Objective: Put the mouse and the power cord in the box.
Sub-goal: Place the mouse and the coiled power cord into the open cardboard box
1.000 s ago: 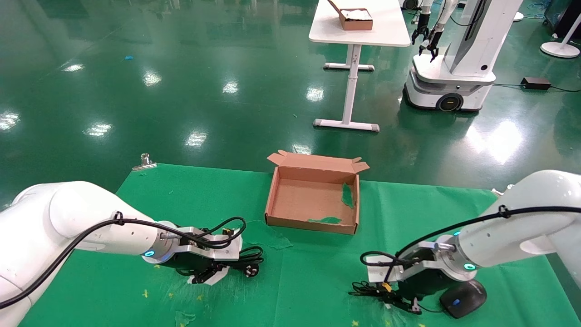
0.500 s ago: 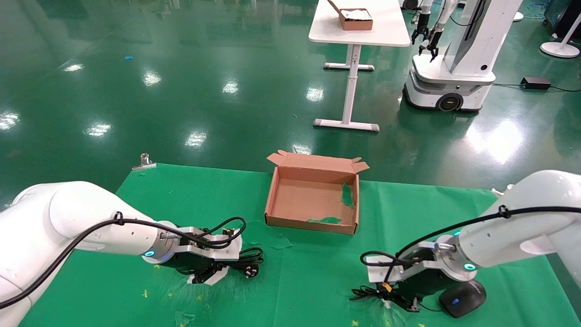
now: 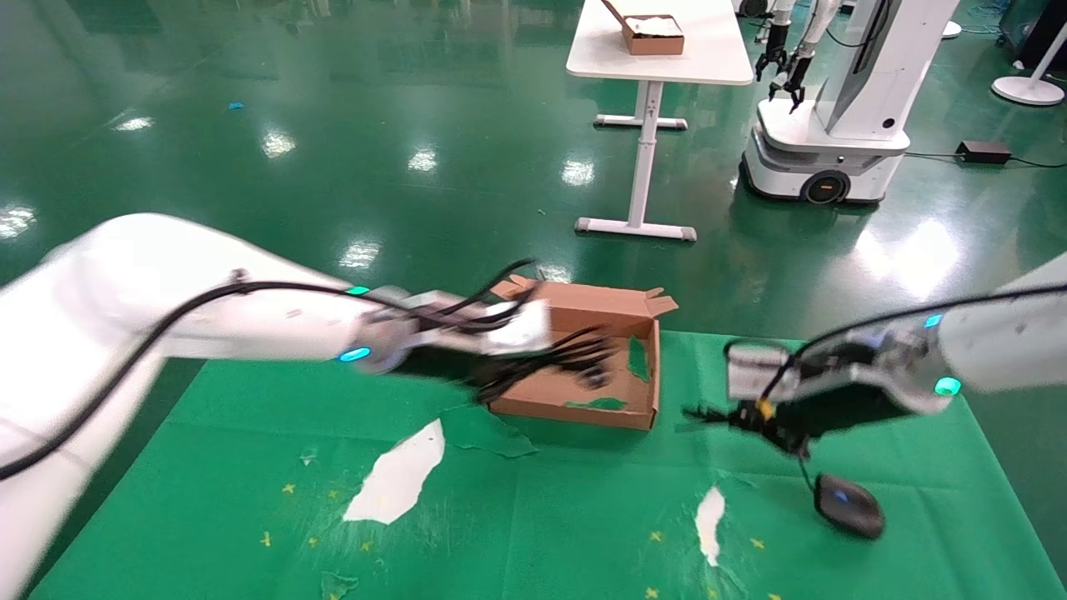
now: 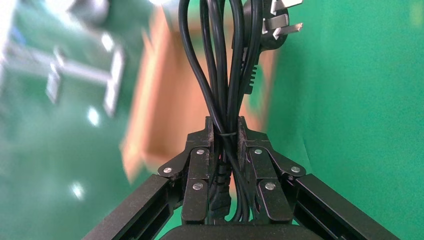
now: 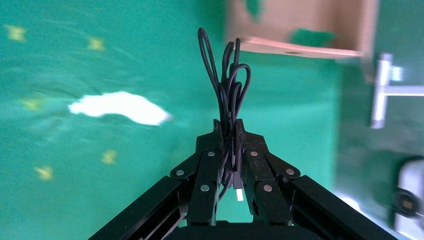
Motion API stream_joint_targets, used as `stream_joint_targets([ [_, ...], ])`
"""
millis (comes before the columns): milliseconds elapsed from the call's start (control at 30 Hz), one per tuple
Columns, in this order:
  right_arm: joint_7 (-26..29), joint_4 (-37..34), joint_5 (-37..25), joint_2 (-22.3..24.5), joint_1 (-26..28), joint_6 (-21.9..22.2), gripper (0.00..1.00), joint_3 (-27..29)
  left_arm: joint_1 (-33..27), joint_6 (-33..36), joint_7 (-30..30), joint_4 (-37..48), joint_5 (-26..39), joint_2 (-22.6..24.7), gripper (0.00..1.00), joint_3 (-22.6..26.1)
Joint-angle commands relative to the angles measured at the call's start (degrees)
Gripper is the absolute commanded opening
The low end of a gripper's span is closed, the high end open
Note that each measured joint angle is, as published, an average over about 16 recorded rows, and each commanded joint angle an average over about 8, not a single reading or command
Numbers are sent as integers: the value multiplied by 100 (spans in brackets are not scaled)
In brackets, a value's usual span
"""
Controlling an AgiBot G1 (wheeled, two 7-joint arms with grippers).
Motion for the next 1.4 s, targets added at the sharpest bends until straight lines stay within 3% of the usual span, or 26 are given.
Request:
stream_joint_targets([
  [33,64,137,-12,112,114,23,0,44,-13,-160,129,-110,-184,201,0,-66],
  [200,279,598,-99,388,375,-54,0,107,169,-981,414,-566,-519,267,0,649],
  [400,583,1183,-162,631,466,-242,0,133,154,-1982,430,-510,-425,278,0,1762],
  [433,640,1269,-170,655,457,-262,0,134,140,-2115,402,-480,-406,278,4,1922],
  [667,989,1716,-233,702,396,-312,0,134,16,-2637,94,-407,-523,275,92,2704],
  [700,1023,1763,-242,704,395,-320,0,133,-6,-2676,55,-410,-560,274,100,2787],
  [1067,1167,1960,-252,634,376,-298,0,134,-158,-2928,-219,-396,-957,267,100,3440],
  [1400,1001,1768,-200,342,450,-114,0,138,-268,-2982,-222,-47,-1550,237,100,3595],
])
